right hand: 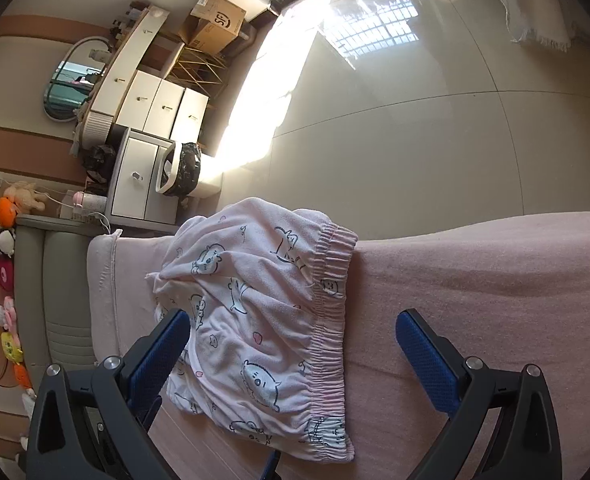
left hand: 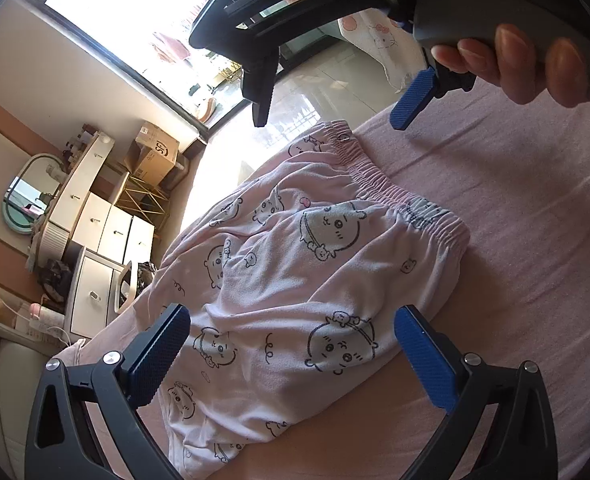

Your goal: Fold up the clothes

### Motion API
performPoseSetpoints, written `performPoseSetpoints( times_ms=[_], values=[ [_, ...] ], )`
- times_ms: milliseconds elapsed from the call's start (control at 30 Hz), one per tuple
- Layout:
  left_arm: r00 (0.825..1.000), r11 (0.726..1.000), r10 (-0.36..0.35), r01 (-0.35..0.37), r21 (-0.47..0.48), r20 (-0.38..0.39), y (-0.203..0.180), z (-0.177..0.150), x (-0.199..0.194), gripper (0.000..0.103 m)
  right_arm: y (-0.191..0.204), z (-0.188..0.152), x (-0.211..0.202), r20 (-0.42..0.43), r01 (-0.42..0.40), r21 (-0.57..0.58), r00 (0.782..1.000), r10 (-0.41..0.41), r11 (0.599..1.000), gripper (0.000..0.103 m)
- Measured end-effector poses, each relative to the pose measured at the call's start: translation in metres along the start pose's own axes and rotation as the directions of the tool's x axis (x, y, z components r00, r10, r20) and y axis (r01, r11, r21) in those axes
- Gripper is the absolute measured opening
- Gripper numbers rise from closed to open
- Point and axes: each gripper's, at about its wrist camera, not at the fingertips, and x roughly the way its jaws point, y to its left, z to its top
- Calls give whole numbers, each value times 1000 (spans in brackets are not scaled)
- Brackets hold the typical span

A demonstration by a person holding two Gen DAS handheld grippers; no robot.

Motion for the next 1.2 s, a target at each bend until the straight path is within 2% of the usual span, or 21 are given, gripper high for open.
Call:
performPoseSetpoints(
  times_ms=[100, 300, 433, 633, 700, 833, 967, 1200],
  values=[
    [999, 998, 41, -42, 47, 17, -10, 2, 3, 103, -2, 7, 6, -17, -76, -3, 997, 76, 997, 103],
    [989, 981, 138, -145, 130, 61, -24, 4, 9, 103, -2, 21, 19, -103, -92, -33, 991, 88, 995, 102],
    [975, 960, 199, -214, 182, 94, -33, 5, 13, 103, 7, 27, 24, -145, -62, -104, 988, 47, 993, 101],
    [981, 961, 182, -193, 198, 74, -31, 10, 19, 103, 19, 35, 38, -188, -10, -178, 982, -24, 984, 99],
    [985, 965, 162, -172, 198, 62, -29, 10, 20, 103, 23, 39, 45, -232, 32, -200, 970, -79, 979, 91],
    [986, 969, 158, -165, 185, 51, -29, 10, 24, 103, 32, 48, 58, -310, 87, -245, 937, -163, 966, 91],
    [983, 964, 176, -183, 191, 55, -33, 9, 23, 103, 39, 59, 73, -394, 128, -265, 891, -228, 956, 91],
    [979, 956, 197, -203, 214, 48, -39, 11, 24, 103, 56, 72, 94, -441, 208, -321, 831, -340, 924, 89]
  ],
)
